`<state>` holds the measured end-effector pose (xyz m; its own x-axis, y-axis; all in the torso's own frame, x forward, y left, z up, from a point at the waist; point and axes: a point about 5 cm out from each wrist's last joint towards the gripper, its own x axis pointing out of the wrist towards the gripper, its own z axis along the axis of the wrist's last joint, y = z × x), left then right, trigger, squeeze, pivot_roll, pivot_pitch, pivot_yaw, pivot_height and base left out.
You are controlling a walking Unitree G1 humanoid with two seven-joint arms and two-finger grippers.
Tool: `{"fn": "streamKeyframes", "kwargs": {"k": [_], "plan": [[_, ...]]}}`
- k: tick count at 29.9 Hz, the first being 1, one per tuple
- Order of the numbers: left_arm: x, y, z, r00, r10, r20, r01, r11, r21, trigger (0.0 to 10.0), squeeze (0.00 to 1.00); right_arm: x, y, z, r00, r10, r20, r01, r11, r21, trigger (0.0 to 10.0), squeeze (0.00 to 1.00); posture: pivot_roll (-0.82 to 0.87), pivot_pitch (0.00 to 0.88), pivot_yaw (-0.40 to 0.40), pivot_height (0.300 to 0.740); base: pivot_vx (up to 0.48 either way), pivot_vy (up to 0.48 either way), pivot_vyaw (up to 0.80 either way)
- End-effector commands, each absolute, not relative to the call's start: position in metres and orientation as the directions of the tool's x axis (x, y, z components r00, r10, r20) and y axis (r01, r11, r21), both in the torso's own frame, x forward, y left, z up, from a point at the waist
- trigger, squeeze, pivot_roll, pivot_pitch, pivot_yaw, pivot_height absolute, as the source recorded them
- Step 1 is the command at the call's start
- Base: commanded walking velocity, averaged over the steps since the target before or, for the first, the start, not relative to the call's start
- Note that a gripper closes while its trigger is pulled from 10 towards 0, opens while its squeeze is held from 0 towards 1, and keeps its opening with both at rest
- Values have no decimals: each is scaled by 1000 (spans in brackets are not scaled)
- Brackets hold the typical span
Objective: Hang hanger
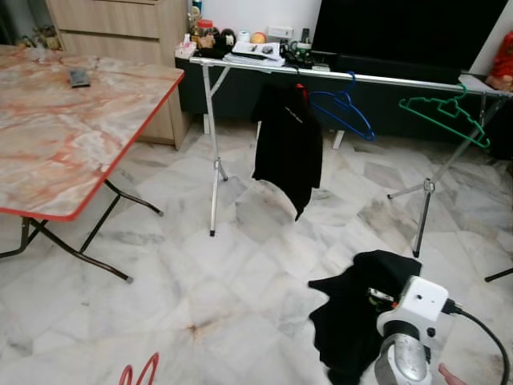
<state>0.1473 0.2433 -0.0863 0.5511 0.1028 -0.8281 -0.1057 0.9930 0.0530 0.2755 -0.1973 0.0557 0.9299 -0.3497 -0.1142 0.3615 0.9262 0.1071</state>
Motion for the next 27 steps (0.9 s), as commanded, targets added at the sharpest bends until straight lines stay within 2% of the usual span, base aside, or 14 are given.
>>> {"fn": "streamKeyframes", "kwargs": {"k": [1, 17, 27], "plan": [[140, 246, -89, 531, 112, -840, -111, 992, 62, 10000, 0, 282, -193, 65, 942, -328, -67, 334, 935, 118, 10000, 0, 75, 62, -65, 740, 0, 480, 0], [140, 244, -89, 533, 107, -840, -112, 992, 56, 10000, 0, 288, -192, 69, 948, -314, -44, 317, 941, 117, 10000, 0, 76, 33, -71, 740, 0, 480, 0], [142, 242, -89, 537, 104, -837, -114, 992, 51, 10000, 0, 293, -191, 71, 955, -296, -31, 298, 949, 102, 10000, 0, 78, 44, -77, 740, 0, 480, 0]]}}
